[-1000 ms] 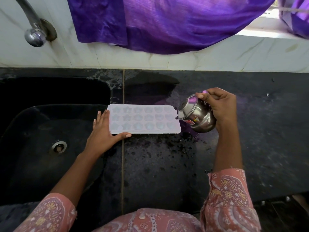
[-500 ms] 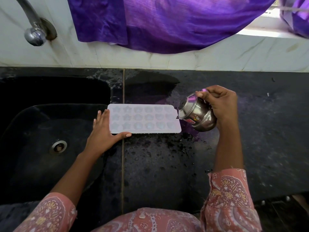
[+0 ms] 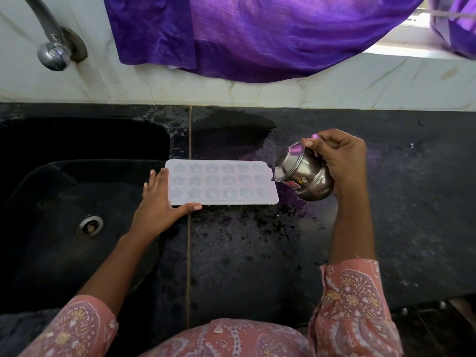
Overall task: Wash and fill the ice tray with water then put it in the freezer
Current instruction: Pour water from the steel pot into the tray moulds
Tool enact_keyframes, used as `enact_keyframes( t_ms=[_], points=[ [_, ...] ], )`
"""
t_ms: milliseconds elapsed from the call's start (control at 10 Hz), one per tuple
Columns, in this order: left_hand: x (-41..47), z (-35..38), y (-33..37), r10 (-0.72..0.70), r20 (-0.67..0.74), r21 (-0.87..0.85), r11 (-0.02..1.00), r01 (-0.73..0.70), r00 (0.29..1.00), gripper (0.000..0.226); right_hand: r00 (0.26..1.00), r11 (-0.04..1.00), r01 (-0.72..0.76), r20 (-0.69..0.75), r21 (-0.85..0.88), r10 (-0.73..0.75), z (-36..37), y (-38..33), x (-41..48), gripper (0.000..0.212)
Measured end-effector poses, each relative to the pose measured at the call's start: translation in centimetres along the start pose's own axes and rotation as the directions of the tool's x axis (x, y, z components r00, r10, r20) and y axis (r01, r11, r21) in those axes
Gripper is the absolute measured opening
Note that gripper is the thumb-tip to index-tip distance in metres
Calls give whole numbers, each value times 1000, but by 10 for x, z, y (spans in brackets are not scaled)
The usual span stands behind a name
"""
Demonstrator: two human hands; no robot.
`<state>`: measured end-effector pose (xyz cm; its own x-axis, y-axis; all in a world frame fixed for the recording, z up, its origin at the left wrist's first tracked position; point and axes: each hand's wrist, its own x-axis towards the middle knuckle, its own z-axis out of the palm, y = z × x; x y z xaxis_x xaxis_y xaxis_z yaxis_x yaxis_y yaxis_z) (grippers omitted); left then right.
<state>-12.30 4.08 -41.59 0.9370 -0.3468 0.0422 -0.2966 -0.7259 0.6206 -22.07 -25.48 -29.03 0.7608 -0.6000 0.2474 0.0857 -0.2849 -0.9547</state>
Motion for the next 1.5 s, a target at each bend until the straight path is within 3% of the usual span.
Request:
enact_keyframes(
  t_ms=[400,800,1500],
  points=[
    [-1,0,0,-2,0,-1,1000,2,1000,125,1000,1000,0,-11,-1,0,0,-4,-2,13],
    [0,0,1,-2,3,0,1000,2,1000,124,995,983,-67,-54,170,78,3,5,-2,14],
    [-2,0,2,-5,-4,4,1000,5,1000,123,996,994,-43,84,104,34,27,-5,-8,18]
  ],
)
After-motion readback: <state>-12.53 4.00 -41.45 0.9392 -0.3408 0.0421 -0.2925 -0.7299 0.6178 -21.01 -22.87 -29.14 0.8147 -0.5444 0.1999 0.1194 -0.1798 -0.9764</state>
